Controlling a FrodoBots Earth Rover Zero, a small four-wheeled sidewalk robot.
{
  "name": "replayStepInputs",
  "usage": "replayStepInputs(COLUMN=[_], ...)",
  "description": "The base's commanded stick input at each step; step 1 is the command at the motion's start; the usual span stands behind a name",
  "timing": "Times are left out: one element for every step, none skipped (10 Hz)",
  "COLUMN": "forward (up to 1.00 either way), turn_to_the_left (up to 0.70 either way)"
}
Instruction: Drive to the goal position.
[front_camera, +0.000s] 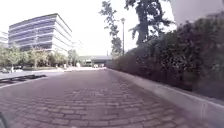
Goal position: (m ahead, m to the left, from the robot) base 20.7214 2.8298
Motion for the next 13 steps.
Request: replayStepInputs(forward=[0.70,0.70,0.70,0.70,0.70,0.70,0.38,0.25,0.70,0.70,0.70,0.70,0.70], turn_to_the_left=[0.00,0.00,0.00,0.00,0.00,0.00,0.00,0.00,0.00,0.04,0.14,0.14,0.14])
